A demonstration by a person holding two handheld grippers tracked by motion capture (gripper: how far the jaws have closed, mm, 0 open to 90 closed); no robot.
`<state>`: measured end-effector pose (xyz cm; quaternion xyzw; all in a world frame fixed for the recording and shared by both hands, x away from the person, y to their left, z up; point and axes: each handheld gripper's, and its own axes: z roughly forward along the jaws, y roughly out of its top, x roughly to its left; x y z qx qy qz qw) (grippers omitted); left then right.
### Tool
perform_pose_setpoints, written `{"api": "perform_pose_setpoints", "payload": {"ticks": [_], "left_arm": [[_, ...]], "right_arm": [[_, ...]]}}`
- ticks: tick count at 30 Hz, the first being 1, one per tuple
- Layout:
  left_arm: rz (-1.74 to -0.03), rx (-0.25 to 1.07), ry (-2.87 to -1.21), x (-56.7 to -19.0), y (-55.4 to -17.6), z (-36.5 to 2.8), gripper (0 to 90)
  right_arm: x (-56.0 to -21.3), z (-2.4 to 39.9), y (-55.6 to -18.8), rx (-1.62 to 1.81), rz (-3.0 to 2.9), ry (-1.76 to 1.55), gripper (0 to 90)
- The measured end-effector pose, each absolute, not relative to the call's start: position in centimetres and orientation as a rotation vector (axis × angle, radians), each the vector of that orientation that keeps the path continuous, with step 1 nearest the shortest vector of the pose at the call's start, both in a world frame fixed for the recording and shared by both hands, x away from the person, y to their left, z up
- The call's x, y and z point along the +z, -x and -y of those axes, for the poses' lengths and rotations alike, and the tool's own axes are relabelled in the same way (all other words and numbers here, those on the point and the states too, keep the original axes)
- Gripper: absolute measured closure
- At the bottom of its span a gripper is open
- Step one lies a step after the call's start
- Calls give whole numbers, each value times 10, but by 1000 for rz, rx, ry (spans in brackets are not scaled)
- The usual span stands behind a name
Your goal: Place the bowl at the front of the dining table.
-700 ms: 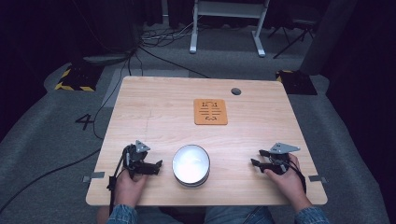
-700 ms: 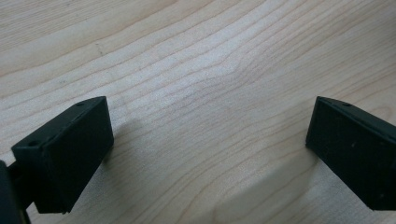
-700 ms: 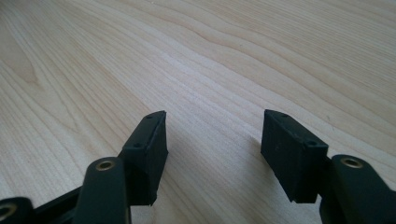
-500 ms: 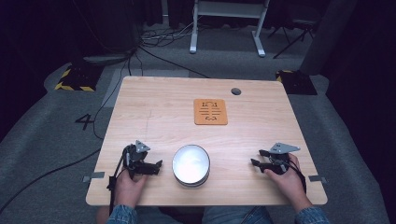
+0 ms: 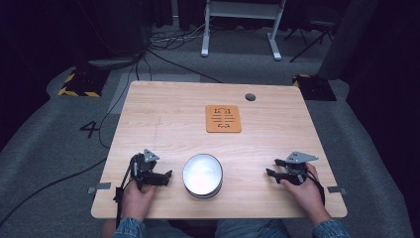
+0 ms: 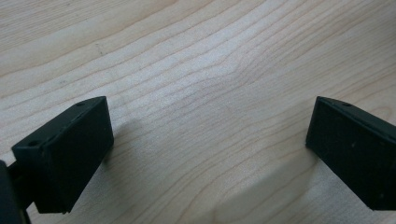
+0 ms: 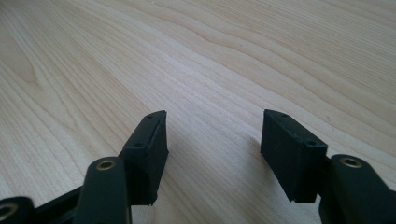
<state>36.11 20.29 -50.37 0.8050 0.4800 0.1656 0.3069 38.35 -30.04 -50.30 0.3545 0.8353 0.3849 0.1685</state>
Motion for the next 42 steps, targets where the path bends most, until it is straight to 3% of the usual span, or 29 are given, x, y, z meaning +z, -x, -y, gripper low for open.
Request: {"api": "perform_pose_setpoints", "payload": {"ticks": [6, 16, 42], "left_arm": [[-1270, 438, -2129, -504, -361, -203, 9], [-1270, 439, -2129, -504, -361, -203, 9], [-1276, 442, -2127, -504, -361, -203, 8]], "right_arm": [[-500, 297, -382, 1069, -2407, -993, 451], [-465, 273, -380, 1070, -2427, -971, 490], [-387, 223, -390, 1149, -2422, -845, 500]]}}
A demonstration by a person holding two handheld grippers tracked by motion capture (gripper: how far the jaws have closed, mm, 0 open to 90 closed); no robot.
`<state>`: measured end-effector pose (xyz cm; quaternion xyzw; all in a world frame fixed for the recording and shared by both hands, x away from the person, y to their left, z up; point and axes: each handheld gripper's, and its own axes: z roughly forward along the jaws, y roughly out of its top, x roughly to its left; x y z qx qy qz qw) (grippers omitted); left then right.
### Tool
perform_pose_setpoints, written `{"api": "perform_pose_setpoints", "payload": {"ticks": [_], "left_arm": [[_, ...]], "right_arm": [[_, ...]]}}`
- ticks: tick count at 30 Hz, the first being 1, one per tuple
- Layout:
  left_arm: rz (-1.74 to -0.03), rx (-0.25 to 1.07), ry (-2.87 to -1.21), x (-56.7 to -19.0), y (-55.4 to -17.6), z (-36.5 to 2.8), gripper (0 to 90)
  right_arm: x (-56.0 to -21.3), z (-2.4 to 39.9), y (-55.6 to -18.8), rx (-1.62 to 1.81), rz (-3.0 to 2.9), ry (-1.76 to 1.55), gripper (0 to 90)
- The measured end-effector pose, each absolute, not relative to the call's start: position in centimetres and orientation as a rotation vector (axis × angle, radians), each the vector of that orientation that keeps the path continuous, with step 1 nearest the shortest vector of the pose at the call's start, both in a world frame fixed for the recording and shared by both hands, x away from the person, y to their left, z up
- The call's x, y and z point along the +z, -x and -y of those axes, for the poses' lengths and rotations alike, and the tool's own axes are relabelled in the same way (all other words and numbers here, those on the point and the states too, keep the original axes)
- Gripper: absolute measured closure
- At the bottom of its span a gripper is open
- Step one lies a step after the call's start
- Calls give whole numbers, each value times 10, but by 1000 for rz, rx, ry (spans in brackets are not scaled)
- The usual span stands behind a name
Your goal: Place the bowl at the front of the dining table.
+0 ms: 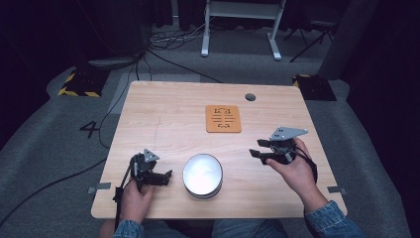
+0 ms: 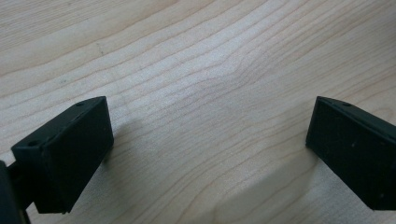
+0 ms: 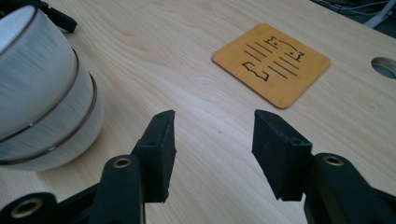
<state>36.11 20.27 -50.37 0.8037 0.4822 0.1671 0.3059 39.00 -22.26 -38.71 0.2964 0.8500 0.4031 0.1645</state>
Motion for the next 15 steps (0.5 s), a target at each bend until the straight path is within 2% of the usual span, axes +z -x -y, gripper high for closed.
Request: {"api": "perform_pose_setpoints", "payload": {"ticks": [15], "left_arm": [[-1285, 452, -2128, -504, -361, -202, 8]], "right_arm": [[-347, 177, -386, 1221, -2440, -758, 504]]}}
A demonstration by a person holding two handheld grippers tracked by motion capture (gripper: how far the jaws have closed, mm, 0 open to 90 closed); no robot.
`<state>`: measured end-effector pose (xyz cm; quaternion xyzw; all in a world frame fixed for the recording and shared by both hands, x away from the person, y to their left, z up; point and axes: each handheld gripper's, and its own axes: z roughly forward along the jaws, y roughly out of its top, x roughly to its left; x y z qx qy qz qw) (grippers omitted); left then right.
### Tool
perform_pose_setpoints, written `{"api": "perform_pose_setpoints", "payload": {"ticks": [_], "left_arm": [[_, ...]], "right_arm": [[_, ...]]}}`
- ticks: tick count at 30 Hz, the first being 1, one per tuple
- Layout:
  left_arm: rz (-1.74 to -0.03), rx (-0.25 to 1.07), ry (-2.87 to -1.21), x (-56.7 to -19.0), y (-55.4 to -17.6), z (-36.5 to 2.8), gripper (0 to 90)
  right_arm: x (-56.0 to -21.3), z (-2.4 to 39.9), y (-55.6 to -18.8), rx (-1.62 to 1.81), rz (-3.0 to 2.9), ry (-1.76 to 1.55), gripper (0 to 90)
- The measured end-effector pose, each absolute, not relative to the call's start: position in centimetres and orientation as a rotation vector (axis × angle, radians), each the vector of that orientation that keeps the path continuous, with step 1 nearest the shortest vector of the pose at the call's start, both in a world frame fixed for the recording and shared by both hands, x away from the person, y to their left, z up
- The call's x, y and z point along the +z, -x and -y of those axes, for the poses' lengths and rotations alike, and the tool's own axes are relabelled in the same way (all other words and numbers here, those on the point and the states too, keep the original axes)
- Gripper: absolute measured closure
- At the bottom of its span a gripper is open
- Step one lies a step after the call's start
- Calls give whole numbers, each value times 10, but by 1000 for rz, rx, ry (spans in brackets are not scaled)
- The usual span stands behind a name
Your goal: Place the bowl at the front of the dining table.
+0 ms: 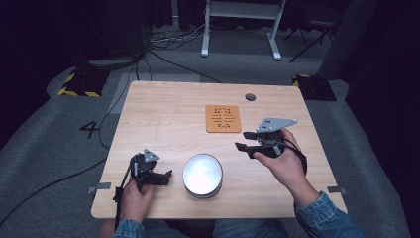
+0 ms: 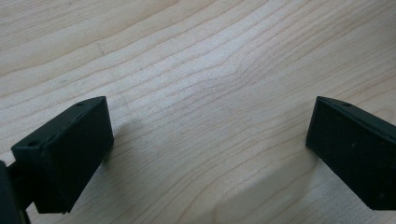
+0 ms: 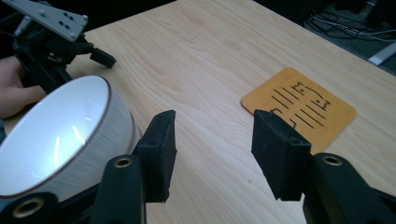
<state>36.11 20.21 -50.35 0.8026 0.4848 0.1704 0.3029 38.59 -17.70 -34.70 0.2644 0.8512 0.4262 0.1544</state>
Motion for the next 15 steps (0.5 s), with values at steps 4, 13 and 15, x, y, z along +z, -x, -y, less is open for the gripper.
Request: {"api": "perform_pose_setpoints", "payload": {"ticks": [4, 13, 15], "left_arm": [[-1285, 450, -2128, -504, -361, -202, 8], [-1290, 446, -2123, -504, -361, -202, 7], [-1291, 445, -2120, -504, -361, -202, 8]], "right_arm": [[-344, 167, -383, 1232, -2449, -734, 504], [-339, 135, -374, 1269, -2484, -670, 500], [-339, 128, -372, 1294, -2493, -640, 500]]}}
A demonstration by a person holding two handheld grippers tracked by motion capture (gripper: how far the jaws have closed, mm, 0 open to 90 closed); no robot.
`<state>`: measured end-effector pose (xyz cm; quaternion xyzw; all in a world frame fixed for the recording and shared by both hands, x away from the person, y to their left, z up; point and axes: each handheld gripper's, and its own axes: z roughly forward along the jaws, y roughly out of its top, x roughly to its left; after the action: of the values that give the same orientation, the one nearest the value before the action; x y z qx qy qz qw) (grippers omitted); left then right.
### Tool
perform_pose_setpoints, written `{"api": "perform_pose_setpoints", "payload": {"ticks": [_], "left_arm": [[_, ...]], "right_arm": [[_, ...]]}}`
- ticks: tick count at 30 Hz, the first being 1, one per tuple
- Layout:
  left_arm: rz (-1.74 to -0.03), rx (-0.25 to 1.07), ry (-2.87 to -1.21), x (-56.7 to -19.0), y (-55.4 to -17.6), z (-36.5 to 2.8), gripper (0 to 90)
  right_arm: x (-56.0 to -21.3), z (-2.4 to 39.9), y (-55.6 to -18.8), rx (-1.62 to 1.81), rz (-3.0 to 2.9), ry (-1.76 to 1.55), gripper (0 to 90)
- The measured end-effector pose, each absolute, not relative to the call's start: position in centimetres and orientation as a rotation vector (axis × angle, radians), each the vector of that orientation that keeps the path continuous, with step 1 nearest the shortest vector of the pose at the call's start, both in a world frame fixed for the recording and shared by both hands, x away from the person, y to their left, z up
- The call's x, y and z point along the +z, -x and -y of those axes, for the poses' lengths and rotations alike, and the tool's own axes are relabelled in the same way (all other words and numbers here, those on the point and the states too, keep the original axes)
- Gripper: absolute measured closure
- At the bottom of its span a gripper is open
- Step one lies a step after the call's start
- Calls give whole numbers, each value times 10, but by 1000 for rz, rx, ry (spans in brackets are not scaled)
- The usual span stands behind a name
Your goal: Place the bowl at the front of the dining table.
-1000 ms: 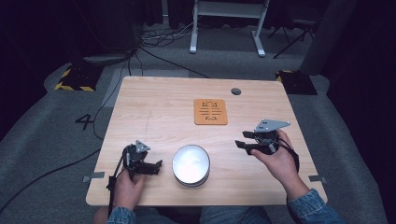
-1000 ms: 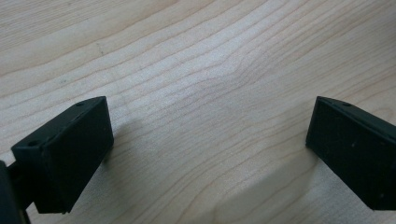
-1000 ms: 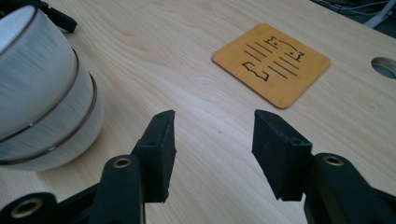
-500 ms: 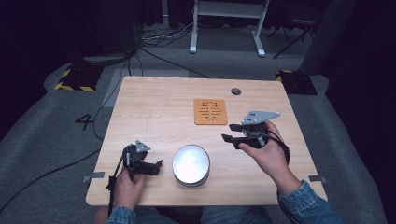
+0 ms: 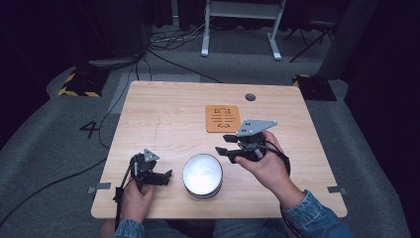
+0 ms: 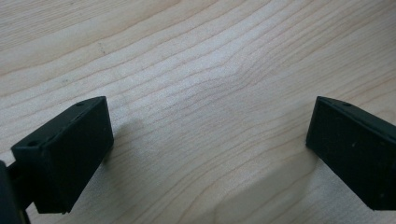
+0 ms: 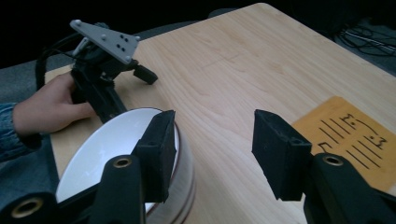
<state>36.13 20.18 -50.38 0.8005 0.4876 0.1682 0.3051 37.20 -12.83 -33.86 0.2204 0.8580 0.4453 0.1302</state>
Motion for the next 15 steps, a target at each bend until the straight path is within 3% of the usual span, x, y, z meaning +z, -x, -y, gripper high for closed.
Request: {"api": "perform_pose_setpoints", "payload": {"ticks": [15], "left_arm": [[-1297, 440, -2117, -504, -362, -202, 7]], "right_arm": [[-371, 88, -375, 1067, -2648, -611, 526]]}}
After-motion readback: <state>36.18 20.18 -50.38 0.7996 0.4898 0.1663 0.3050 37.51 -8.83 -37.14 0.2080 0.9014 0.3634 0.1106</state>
